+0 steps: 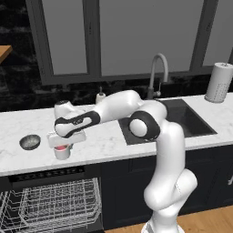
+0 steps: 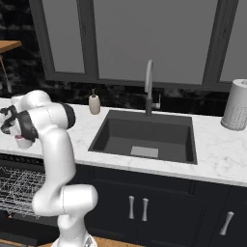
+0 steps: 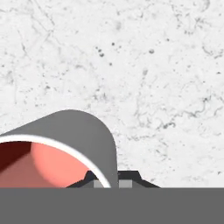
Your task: Pick up the cup and bowl from the counter, place them in the dishwasher, and close the dishwasher door.
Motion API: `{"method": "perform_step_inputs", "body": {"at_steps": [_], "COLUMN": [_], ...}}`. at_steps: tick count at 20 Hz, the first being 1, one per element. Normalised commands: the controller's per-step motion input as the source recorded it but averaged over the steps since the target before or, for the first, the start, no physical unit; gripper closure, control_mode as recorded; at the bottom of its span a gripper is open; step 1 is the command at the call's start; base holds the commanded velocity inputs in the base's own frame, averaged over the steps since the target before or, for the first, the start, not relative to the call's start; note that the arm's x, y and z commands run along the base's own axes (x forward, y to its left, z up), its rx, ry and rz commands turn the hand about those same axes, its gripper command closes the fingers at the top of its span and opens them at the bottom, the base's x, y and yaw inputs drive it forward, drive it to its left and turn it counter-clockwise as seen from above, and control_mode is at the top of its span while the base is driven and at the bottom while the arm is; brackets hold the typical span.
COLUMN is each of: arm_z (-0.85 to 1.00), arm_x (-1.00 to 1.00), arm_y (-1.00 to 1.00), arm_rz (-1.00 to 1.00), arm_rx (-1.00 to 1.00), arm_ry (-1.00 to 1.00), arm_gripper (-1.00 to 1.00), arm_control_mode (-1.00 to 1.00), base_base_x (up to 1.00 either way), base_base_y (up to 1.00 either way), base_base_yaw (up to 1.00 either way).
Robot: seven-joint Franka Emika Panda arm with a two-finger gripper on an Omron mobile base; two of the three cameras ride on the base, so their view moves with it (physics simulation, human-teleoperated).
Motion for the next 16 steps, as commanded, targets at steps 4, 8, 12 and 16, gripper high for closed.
{"method": "perform_step_inputs", "body": {"at_steps": [4,8,12,16], "arm_z": [0.0,0.0,-0.11,-0.41], "arm_x": [-1.0,-1.0,-1.0,-0.86], "arm_y": [-0.03,0.0,0.0,0.0], "arm_rz": [0.0,0.0,0.0,0.0], "arm_rx": [0.03,0.04,0.03,0.0], "arm_ry": [-0.14,-0.14,-0.11,-0.11], "arm_gripper": [1.0,1.0,1.0,1.0], "arm_control_mode": [-1.0,-1.0,-1.0,-1.0], "base_base_x": [0.0,0.0,0.0,0.0], "base_base_y": [0.0,0.0,0.0,0.0], "base_base_yaw": [0.0,0.0,0.0,0.0]}}
